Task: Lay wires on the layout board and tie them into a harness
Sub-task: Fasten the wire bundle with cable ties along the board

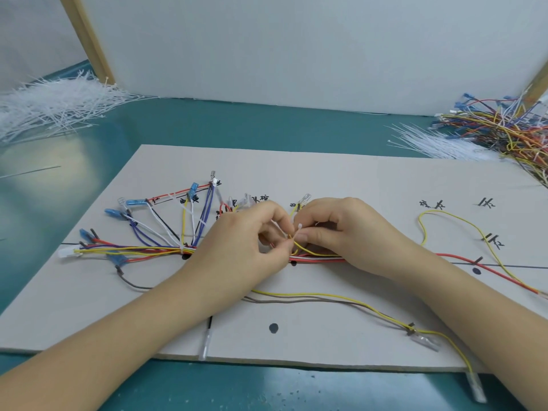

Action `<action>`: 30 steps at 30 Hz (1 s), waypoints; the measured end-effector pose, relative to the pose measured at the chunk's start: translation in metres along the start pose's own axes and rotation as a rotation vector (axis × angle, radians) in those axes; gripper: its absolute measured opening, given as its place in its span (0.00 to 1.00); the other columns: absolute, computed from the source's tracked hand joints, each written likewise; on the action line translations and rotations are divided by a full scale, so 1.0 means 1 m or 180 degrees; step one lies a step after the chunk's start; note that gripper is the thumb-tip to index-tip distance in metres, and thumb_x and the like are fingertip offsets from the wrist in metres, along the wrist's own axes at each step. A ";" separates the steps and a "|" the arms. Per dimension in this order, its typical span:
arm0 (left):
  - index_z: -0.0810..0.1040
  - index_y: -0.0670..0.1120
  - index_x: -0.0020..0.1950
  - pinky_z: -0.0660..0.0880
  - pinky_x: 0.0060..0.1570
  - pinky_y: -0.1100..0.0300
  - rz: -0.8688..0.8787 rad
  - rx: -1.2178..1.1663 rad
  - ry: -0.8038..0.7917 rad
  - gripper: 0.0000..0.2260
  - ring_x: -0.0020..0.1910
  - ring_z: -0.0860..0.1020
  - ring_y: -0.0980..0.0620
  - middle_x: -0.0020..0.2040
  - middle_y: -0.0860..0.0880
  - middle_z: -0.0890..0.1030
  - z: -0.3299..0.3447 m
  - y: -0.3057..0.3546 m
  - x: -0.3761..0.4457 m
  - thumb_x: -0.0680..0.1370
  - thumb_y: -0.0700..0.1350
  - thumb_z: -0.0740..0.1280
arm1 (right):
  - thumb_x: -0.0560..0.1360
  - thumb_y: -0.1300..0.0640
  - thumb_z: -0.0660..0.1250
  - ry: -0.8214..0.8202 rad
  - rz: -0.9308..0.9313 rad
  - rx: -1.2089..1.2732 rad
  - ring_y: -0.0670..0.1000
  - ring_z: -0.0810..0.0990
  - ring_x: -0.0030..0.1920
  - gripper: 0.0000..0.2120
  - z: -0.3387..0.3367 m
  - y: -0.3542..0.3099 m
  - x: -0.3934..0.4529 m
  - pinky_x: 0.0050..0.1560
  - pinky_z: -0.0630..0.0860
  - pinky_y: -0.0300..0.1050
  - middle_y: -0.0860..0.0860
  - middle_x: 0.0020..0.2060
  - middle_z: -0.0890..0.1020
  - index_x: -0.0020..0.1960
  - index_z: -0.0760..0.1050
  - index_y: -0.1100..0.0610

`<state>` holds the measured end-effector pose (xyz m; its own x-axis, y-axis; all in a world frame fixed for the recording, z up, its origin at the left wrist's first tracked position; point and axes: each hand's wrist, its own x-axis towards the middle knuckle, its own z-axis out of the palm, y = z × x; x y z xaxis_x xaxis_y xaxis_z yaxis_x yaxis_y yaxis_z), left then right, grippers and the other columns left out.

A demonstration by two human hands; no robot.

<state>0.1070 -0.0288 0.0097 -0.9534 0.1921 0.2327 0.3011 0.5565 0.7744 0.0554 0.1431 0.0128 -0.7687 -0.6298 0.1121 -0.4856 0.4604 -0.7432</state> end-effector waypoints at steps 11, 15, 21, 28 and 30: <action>0.78 0.55 0.36 0.69 0.39 0.72 -0.0082 0.0085 0.0030 0.10 0.36 0.76 0.61 0.35 0.58 0.79 -0.001 0.001 0.000 0.70 0.41 0.72 | 0.75 0.63 0.67 -0.0078 -0.0006 0.0018 0.41 0.75 0.38 0.10 0.000 0.000 0.000 0.43 0.70 0.34 0.44 0.39 0.79 0.40 0.76 0.49; 0.77 0.55 0.36 0.68 0.38 0.73 -0.0126 0.0072 0.0036 0.09 0.35 0.76 0.62 0.34 0.59 0.79 -0.002 0.002 0.000 0.70 0.41 0.71 | 0.75 0.63 0.67 -0.0076 -0.0007 0.0050 0.40 0.75 0.38 0.12 0.000 0.000 0.000 0.42 0.70 0.34 0.43 0.38 0.79 0.39 0.75 0.47; 0.78 0.55 0.36 0.69 0.38 0.72 -0.0203 0.0015 0.0024 0.09 0.34 0.76 0.62 0.32 0.59 0.79 -0.002 0.001 0.000 0.70 0.41 0.71 | 0.75 0.62 0.67 -0.0071 -0.0062 -0.0089 0.41 0.75 0.39 0.11 0.001 0.000 0.000 0.43 0.70 0.34 0.43 0.38 0.78 0.40 0.75 0.47; 0.79 0.54 0.37 0.70 0.39 0.71 -0.0209 -0.0039 0.0025 0.08 0.34 0.76 0.61 0.33 0.57 0.80 -0.002 0.000 0.001 0.70 0.40 0.71 | 0.75 0.63 0.67 -0.0069 -0.0261 -0.0366 0.40 0.74 0.40 0.05 0.002 0.001 -0.002 0.43 0.70 0.35 0.41 0.38 0.77 0.42 0.79 0.58; 0.79 0.53 0.37 0.70 0.39 0.71 -0.0185 -0.0045 0.0039 0.07 0.35 0.76 0.61 0.34 0.58 0.80 -0.001 0.000 0.001 0.70 0.40 0.70 | 0.76 0.63 0.65 -0.0106 -0.0309 -0.0307 0.42 0.74 0.41 0.07 0.003 -0.001 -0.004 0.42 0.70 0.37 0.46 0.39 0.79 0.41 0.79 0.57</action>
<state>0.1063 -0.0301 0.0104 -0.9694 0.1500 0.1942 0.2451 0.5550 0.7949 0.0596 0.1434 0.0112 -0.7026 -0.6940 0.1571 -0.5960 0.4534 -0.6628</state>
